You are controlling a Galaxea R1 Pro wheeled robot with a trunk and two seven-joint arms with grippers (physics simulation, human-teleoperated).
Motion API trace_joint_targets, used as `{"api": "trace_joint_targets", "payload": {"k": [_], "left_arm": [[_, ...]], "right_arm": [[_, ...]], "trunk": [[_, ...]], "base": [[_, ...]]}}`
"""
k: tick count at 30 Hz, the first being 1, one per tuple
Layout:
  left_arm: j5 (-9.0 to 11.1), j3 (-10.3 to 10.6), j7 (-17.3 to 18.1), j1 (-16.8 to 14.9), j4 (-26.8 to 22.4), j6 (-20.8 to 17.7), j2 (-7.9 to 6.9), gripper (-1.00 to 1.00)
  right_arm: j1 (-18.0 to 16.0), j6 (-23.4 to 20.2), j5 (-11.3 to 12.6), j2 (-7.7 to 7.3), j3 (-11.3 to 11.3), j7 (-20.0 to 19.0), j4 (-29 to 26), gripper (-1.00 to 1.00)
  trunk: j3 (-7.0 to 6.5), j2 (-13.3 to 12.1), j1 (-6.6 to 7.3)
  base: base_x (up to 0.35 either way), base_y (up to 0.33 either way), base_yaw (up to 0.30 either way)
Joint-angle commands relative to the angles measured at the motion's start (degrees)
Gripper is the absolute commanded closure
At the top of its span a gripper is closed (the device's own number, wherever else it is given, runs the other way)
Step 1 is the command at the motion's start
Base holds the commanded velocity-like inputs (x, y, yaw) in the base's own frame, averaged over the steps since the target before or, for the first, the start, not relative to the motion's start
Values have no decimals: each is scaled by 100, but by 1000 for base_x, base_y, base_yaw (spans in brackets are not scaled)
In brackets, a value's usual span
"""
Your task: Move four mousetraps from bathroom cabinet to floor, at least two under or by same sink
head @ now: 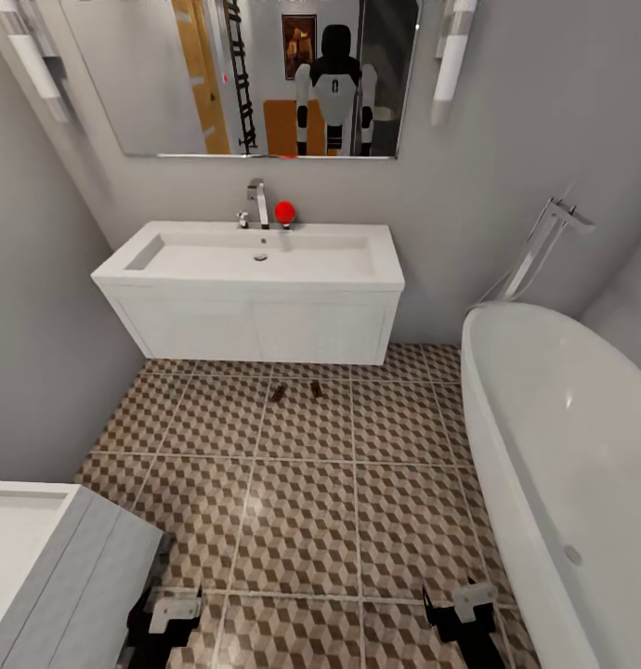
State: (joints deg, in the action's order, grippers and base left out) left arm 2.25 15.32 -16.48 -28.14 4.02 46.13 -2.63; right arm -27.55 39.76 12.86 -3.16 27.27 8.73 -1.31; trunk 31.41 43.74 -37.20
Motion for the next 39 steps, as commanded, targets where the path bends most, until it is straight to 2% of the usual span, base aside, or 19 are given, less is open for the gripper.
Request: {"api": "trace_joint_targets", "payload": {"k": [1,10,20,33,39], "left_arm": [[21,50,-22,24,20,27,4,-100],[21,49,-30,308,20,34,31,-100],[21,45,-30,378,20,23,42,-100],[29,41,-31,400,24,6,-33,-100],[29,41,-31,424,28,-1,-21,-100]], "right_arm": [[8,9,37,2,50,23,0,-100],[53,-16,54,39,50,44,0,-100],[55,-97,75,96,50,49,0,-100],[55,-91,90,114,50,57,0,-100],[55,-83,283,118,50,54,0,-100]], "trunk": [[-14,-37,22],[-175,-398,219],[-355,-799,439],[-588,-1321,724],[-708,-1561,856]], "base": [[0,0,0],[0,0,0],[0,0,0],[0,0,0],[0,0,0]]}}
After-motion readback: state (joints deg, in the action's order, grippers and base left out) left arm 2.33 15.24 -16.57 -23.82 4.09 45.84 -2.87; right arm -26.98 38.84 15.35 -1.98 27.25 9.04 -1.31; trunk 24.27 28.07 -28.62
